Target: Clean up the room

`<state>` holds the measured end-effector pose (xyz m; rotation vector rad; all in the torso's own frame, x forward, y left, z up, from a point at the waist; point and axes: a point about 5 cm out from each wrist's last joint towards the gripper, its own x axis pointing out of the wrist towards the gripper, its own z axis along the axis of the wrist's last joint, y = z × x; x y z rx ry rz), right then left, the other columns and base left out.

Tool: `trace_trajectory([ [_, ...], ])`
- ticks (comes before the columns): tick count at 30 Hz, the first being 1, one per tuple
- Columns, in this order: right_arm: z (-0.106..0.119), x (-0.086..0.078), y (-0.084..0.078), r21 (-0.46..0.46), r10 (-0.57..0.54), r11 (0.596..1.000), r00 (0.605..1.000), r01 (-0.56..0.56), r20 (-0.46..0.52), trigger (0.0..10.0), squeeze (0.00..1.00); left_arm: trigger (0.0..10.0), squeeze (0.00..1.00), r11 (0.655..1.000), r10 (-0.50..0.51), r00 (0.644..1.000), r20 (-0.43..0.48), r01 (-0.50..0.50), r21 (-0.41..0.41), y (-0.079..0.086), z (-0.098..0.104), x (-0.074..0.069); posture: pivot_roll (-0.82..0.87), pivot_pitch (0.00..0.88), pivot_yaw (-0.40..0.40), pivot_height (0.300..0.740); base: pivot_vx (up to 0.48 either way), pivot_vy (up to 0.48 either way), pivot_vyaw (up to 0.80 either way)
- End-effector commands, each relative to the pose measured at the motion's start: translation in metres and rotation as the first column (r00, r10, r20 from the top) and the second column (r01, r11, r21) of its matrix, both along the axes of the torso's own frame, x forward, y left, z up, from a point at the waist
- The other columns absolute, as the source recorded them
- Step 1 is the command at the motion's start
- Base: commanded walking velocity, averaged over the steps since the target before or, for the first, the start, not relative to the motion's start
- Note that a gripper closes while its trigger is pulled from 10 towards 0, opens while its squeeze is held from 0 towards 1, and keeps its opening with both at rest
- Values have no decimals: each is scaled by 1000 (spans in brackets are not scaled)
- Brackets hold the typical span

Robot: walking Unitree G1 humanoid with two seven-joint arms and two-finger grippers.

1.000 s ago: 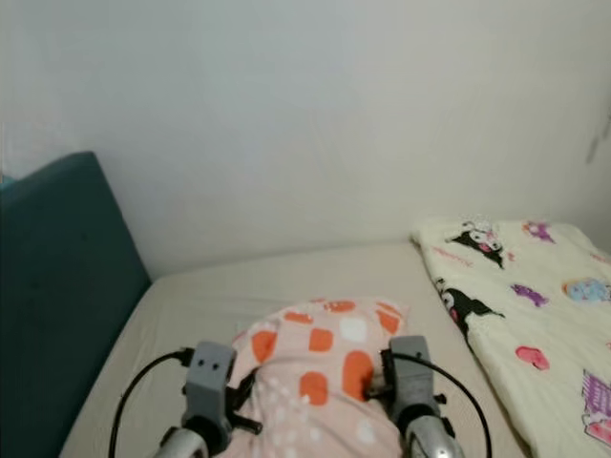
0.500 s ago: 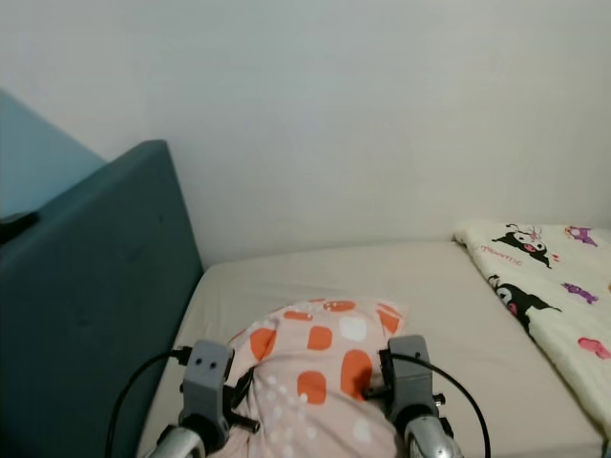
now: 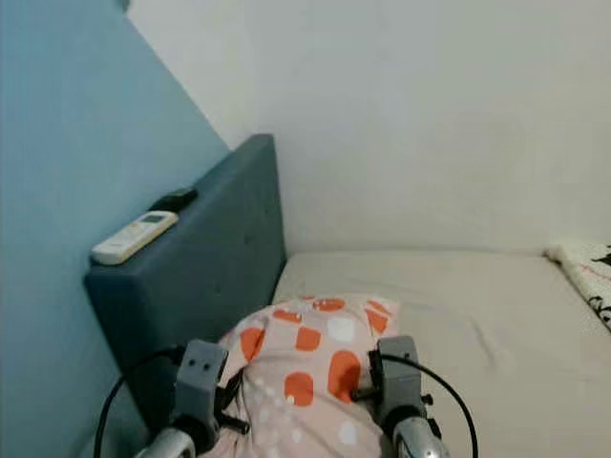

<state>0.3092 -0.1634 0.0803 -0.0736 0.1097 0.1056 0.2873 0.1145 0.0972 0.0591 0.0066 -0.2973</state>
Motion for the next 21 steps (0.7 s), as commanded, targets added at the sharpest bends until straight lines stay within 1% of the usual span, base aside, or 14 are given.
trace_trajectory([
  [1,6,0,0,1,2,1000,999,-2,40,10000,0,10000,0,999,-39,997,68,39,7,-9,11,0,-79,47,34,740,0,0,0],
  [7,5,0,-1,1,0,1000,999,0,40,10000,0,10000,0,999,-41,997,61,42,-10,-10,11,0,-78,49,35,740,0,0,0],
  [14,5,1,-2,11,-4,1000,999,4,38,10000,0,10000,0,999,-46,997,62,46,-1,-10,11,1,-77,49,37,740,0,0,0],
  [16,5,1,-2,18,-5,1000,999,5,35,10000,0,10000,0,999,-40,998,52,41,-11,-10,11,3,-77,48,37,740,0,0,0],
  [18,5,2,-2,23,-8,1000,999,7,31,10000,0,10000,0,999,-19,999,36,20,-37,-9,12,7,-79,52,36,740,0,0,0],
  [21,4,2,-2,23,-9,1000,1000,8,17,10000,0,10000,0,999,-3,1000,25,4,-38,-9,12,9,-81,52,34,740,0,0,0],
])
